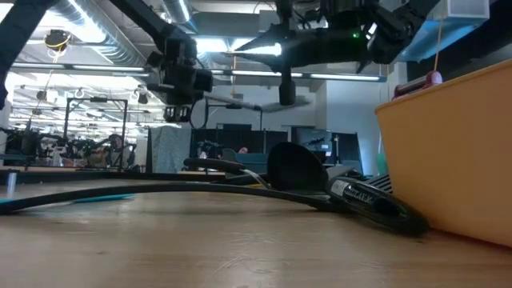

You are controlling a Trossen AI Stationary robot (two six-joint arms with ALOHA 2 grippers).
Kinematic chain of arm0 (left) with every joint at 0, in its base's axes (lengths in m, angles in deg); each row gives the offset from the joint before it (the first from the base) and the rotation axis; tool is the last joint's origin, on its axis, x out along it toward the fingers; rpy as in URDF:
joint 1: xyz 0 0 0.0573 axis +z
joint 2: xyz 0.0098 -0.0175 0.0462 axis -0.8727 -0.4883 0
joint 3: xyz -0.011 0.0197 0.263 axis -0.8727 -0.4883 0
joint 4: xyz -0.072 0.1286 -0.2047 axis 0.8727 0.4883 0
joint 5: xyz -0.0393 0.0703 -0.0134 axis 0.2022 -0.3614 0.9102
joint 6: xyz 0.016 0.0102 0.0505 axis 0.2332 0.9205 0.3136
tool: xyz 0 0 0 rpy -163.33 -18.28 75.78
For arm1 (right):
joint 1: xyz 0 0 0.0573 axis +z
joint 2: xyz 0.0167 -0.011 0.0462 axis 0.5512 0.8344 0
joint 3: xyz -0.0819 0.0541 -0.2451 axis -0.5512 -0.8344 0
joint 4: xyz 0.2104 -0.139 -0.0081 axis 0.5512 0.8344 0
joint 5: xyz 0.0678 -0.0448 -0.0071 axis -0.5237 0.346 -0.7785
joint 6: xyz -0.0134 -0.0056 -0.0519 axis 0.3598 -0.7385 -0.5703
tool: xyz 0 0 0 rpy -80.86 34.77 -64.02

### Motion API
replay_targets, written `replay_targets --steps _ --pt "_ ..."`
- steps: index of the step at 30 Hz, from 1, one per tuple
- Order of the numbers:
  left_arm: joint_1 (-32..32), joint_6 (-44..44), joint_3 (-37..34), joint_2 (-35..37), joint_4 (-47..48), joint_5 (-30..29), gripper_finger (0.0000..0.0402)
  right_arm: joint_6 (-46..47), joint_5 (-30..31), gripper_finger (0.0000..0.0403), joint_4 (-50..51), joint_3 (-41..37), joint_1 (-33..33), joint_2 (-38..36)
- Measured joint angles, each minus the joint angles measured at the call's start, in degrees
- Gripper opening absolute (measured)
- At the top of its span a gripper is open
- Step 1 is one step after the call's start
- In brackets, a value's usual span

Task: Pick & Place Kitchen Items
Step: Put the large black spatula into the blue bin

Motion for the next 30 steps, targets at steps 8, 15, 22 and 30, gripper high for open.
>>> replay_targets --steps 8,15,22,30 --pt "-2.62 2.68 1.45 0.8 3.08 2.1 0.0046 -3.77 -22.93 0.0028 -9.52 0.08 -4.62 -1.09" --pt "-4.75 3.28 1.45 0.82 5.2 2.51 0.0046 -6.14 -35.98 0.0028 -21.82 9.45 -7.12 -1.16" --pt "-6.04 3.28 1.45 0.82 5.88 4.45 0.0046 -26.54 -49.65 0.0028 30.51 32.56 -9.24 -1.12" --pt "-6.35 3.23 1.45 0.82 5.83 4.46 0.0046 -65.65 -15.86 0.0046 91.14 57.3 -9.42 1.17"
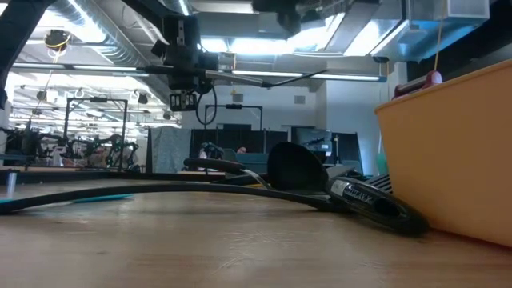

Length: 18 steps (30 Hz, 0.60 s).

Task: Pick & Place Kitchen Items
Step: Put the large black spatula into the blue bin

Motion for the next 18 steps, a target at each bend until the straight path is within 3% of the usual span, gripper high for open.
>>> replay_targets --steps 4,11,18 --pt "0.0 -0.02 0.0 0.0 0.0 0.0 0.0046 -2.33 15.44 0.0062 1.06 1.24 0.51 -0.28" --pt "0.0 0.0 0.0 0.0 -0.15 -0.24 0.0046 3.73 28.17 0.0063 0.17 1.52 0.34 -0.32" --pt "0.0 0.0 -0.02 0.0 -0.83 -0.26 0.0046 1.01 21.1 0.0066 2.36 1.52 0.19 0.02"
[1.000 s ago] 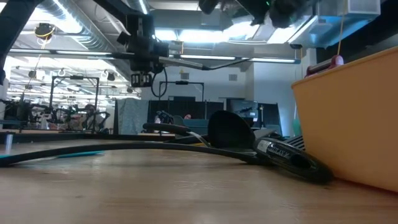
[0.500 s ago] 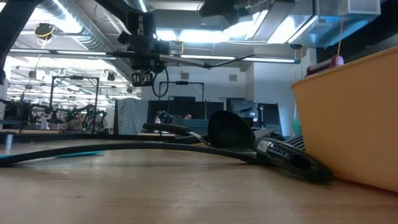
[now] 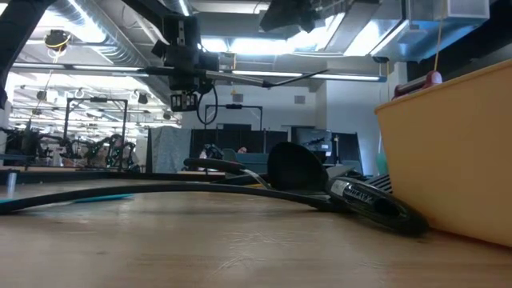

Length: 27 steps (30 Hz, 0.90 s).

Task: Pick & Place Kitchen Items
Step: Put the large black spatula into the blue bin

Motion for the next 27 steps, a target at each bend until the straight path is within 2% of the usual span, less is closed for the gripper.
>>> replay_targets --steps 5,14,22,27 --pt "0.0 0.04 0.0 0.0 -0.83 -0.41 0.0046 -1.66 -1.46 0.0081 3.66 -0.05 0.17 1.26" --pt "0.0 0.04 0.0 0.0 -1.25 -0.46 0.0046 -7.31 -4.26 0.0137 5.29 -0.07 2.33 5.92" --pt "0.0 0.04 0.0 0.0 -1.15 0.11 0.0046 -16.75 0.19 0.0167 4.13 -0.07 6.14 9.08" --pt "0.0 0.0 0.0 -0.02 -1.03 0.34 0.0046 -23.26 5.59 0.017 2.88 -0.07 8.69 10.06"
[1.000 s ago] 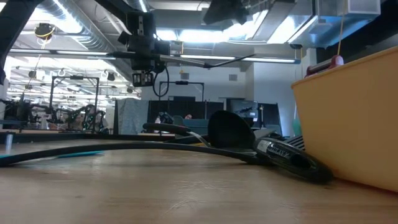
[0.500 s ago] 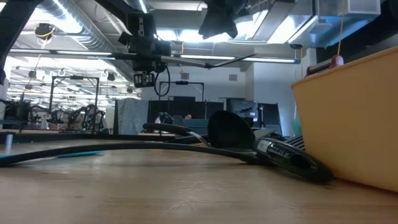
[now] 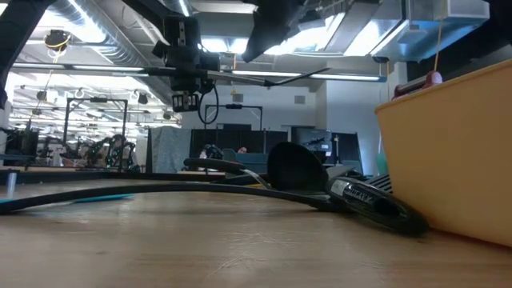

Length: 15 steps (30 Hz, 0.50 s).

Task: Pick & Place Kitchen Items
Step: Put the large black spatula into the blue bin

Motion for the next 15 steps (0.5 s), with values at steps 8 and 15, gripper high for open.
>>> replay_targets --steps 8,15 --pt "0.0 -0.13 0.0 -0.01 -0.16 1.19 0.0046 -4.21 4.45 0.017 -4.02 0.04 2.2 2.34" --pt "-0.73 -0.99 0.0 -0.02 -1.07 1.45 0.0046 -6.2 6.96 0.017 -5.16 -0.02 2.72 5.12"
